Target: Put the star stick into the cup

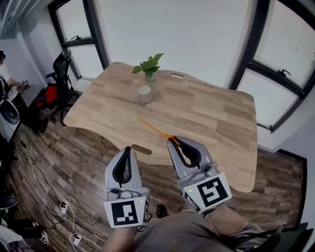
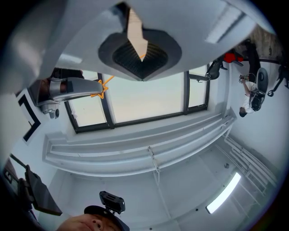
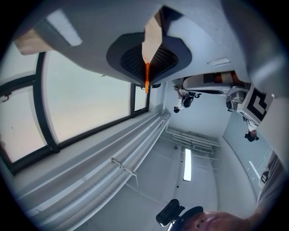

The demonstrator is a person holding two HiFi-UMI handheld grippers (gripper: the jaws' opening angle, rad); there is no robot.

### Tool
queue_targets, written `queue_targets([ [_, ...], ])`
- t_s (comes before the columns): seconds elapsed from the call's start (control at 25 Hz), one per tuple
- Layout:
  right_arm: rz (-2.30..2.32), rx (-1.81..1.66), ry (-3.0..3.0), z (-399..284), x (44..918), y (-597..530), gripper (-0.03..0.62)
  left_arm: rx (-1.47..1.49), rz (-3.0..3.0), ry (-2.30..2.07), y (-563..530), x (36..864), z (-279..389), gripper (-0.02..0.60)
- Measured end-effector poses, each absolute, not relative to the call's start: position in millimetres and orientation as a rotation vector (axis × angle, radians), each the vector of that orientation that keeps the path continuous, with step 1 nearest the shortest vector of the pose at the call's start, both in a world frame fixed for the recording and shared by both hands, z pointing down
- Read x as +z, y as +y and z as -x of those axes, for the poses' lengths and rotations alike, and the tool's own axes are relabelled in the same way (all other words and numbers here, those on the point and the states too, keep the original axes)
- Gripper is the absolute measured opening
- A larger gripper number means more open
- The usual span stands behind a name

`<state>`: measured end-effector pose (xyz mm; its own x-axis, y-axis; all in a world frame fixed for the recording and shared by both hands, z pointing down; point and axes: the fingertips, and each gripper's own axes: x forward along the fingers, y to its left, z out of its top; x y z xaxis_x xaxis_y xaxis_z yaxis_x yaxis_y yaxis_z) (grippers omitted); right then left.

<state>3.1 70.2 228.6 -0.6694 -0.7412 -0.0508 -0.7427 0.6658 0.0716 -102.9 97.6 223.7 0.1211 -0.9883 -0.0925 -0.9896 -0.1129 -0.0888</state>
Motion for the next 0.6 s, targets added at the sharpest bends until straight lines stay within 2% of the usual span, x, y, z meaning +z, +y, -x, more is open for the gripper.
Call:
queue_targets([
  [0.6,1.396,0.116,2.809,17,240,-5,0.046,-0.022,2.355,1.934,22,250,132,0.0],
])
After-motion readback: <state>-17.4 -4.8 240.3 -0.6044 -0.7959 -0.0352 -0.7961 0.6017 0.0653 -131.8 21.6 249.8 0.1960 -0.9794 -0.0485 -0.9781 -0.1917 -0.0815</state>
